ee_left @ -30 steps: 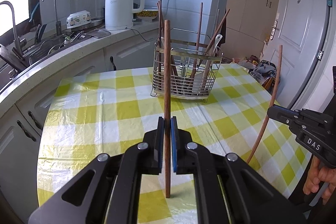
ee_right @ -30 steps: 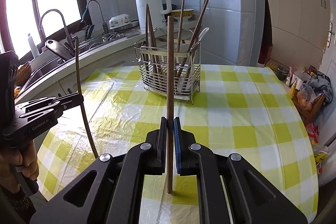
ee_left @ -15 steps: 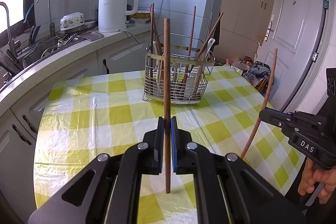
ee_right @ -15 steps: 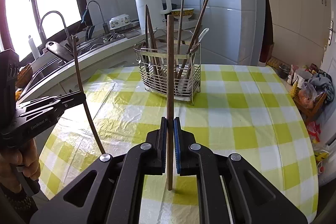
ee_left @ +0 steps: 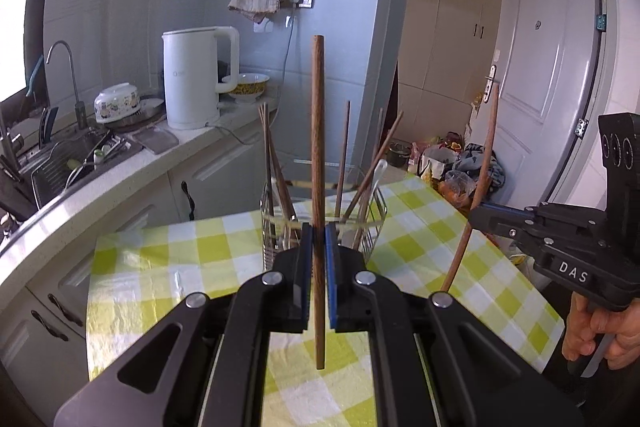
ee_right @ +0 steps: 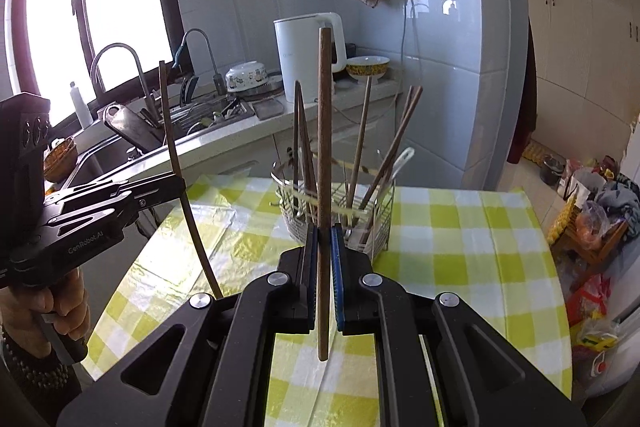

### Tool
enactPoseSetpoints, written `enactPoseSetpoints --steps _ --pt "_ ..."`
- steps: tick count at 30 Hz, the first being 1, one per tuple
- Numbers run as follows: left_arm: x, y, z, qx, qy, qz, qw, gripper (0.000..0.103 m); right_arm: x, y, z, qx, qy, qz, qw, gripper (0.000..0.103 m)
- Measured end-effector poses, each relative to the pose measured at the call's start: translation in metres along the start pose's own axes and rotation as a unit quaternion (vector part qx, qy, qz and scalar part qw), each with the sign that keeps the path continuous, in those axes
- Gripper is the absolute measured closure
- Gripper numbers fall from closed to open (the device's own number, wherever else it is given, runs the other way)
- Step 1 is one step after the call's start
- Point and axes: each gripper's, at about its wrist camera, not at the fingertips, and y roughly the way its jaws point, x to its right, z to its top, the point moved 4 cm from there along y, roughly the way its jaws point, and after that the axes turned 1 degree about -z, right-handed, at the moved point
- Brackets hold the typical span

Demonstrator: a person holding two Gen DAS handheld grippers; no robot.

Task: Organize utensils
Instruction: 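Lower both chopsticks into the wire rack, open both tools and withdraw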

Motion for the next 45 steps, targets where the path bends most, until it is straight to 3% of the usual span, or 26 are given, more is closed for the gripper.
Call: enactPoseSetpoints --steps 10,18,32,45 --pt "-0.004 0.013 0.093 0.047 0.023 0.018 0.9985 0.097 0.007 0.016 0.089 0.041 -0.005 -0.012 0.999 0.095" --pt "-0.017 0.054 0.127 0.049 0.022 0.017 0.9984 0.097 0.017 0.057 0.115 0.044 0.006 -0.016 0.999 0.095" --pt "-0.041 0.119 0.110 0.027 0.007 0.035 0.9990 0.097 0.028 0.114 0.098 0.015 0.020 -0.021 0.999 0.094" --pt "-0.043 0.150 0.078 0.005 0.013 0.047 0.9988 0.097 0.033 0.137 0.070 -0.002 0.024 -0.022 0.999 0.094"
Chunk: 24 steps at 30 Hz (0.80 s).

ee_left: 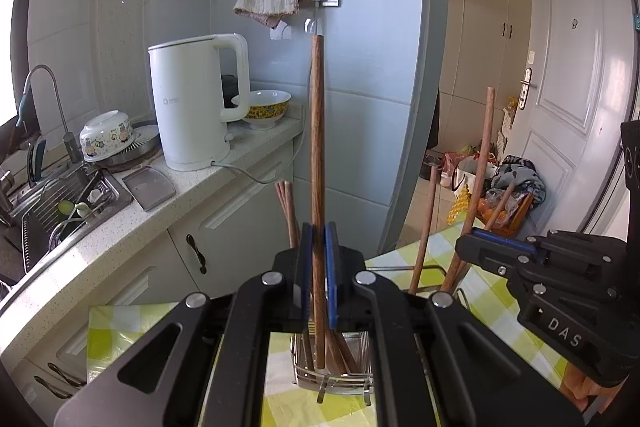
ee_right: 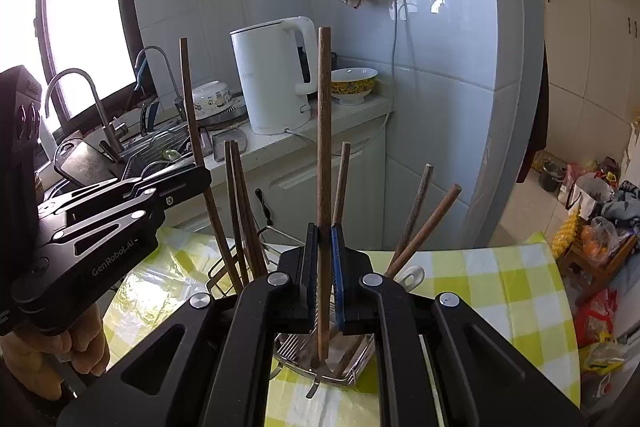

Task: Organize utensils
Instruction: 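Lower both chopsticks into the wire rack, open both tools and withdraw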

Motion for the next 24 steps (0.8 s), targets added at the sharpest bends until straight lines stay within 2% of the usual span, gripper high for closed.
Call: enactPoseSetpoints --steps 21,22,24 --pt "0.004 0.022 -0.029 -0.034 -0.004 0.000 0.9994 0.096 0.002 0.015 -0.025 -0.035 0.010 0.009 0.999 0.094" --pt "0.004 0.023 -0.030 -0.036 -0.006 -0.002 0.9993 0.094 0.003 0.016 -0.026 -0.037 0.012 0.008 0.999 0.094" --pt "0.005 0.023 -0.032 -0.036 -0.007 -0.004 0.9993 0.075 0.005 0.017 -0.027 -0.037 0.015 0.004 0.999 0.094"
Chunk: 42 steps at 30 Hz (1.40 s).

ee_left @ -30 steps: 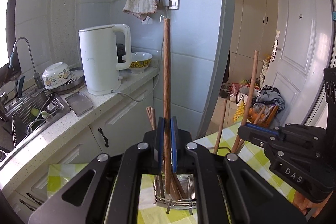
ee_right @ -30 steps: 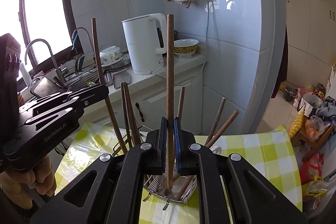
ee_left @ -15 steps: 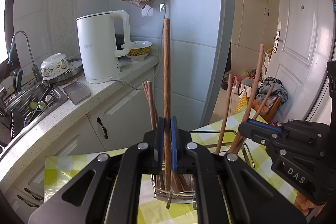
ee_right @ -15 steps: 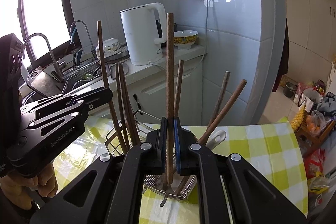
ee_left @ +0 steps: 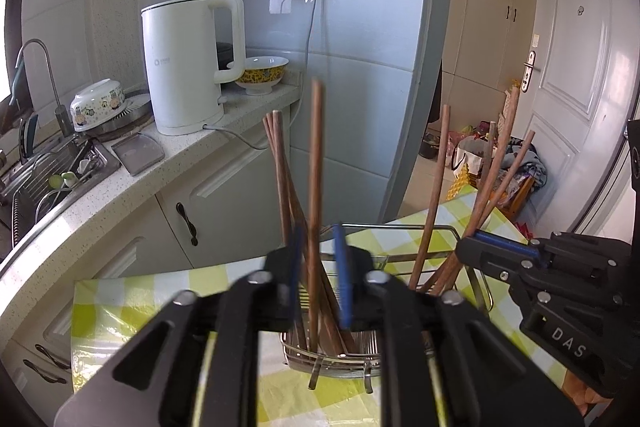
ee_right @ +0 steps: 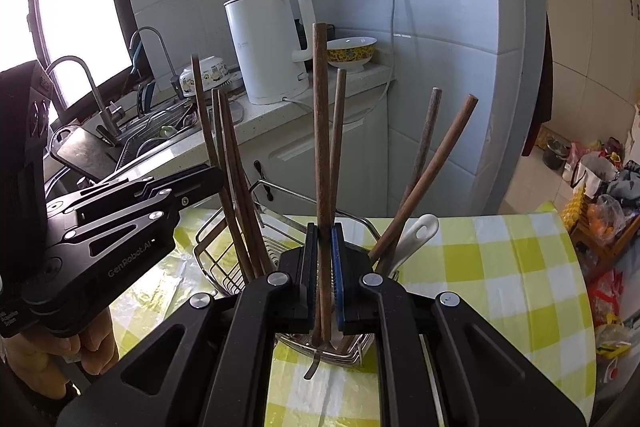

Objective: Organize utensils

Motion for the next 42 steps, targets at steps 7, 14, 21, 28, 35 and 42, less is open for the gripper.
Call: enactPoseSetpoints --steps 7,14,21,28,35,42 --pt "0.000 -0.006 -0.001 0.006 0.000 0.001 1.0000 0.073 0.006 -0.009 0.002 0.013 0.000 -0.012 1.000 0.072" --pt "-0.004 -0.024 -0.006 0.017 -0.010 -0.003 0.9998 0.071 0.010 -0.035 -0.002 0.043 -0.014 -0.035 0.998 0.050" --pt "-0.010 -0.055 -0.028 0.044 -0.027 -0.009 0.9986 0.052 0.021 -0.069 -0.025 0.098 -0.007 -0.064 0.993 0.025" --pt "-0.004 -0.069 -0.084 0.065 -0.015 -0.008 0.9977 0.036 0.027 -0.071 -0.074 0.123 -0.011 -0.082 0.989 0.020" --pt "-0.002 -0.068 -0.135 0.075 -0.025 -0.016 0.9968 0.028 0.030 -0.063 -0.121 0.127 -0.008 -0.086 0.988 0.019" --pt "0.001 -0.067 -0.155 0.093 -0.025 -0.018 0.9952 0.010 0.028 -0.052 -0.145 0.131 -0.011 -0.084 0.988 0.019"
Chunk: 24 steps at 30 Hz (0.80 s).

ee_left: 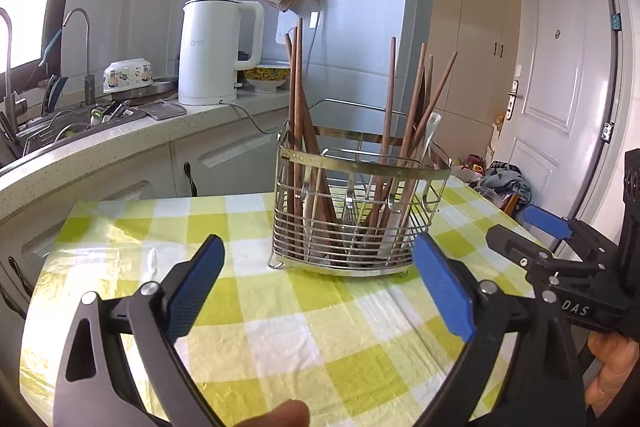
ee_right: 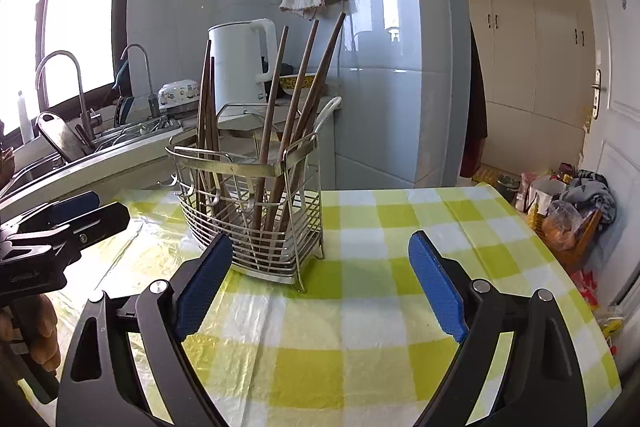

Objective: Organize utensils

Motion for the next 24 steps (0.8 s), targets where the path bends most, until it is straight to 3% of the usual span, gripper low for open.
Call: enactPoseSetpoints --steps 24 --pt "0.0026 -0.0031 -0.0066 0.005 0.002 0.003 1.0000 0.005 0.0002 0.0012 -0.0038 -0.004 0.003 0.004 1.000 0.019"
